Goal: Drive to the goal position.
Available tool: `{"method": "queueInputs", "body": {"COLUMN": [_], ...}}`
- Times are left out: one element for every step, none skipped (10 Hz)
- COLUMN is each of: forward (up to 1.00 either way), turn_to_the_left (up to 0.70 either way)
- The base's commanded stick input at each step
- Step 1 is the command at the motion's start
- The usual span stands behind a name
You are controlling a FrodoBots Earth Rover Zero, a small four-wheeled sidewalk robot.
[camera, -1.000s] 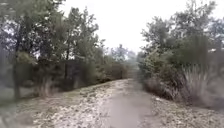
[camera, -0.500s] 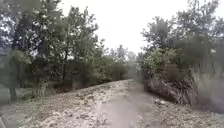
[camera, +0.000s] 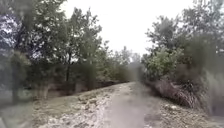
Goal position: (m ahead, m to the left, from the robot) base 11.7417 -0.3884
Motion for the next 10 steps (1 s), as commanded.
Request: {"method": "queueInputs", "body": {"forward": [0.45,0.45,0.45,0.45,0.45,0.45,0.45,0.45,0.45,0.45], "turn_to_the_left": [0.0,0.0,0.0,0.0,0.0,0.0,0.0,0.0,0.0,0.0]}}
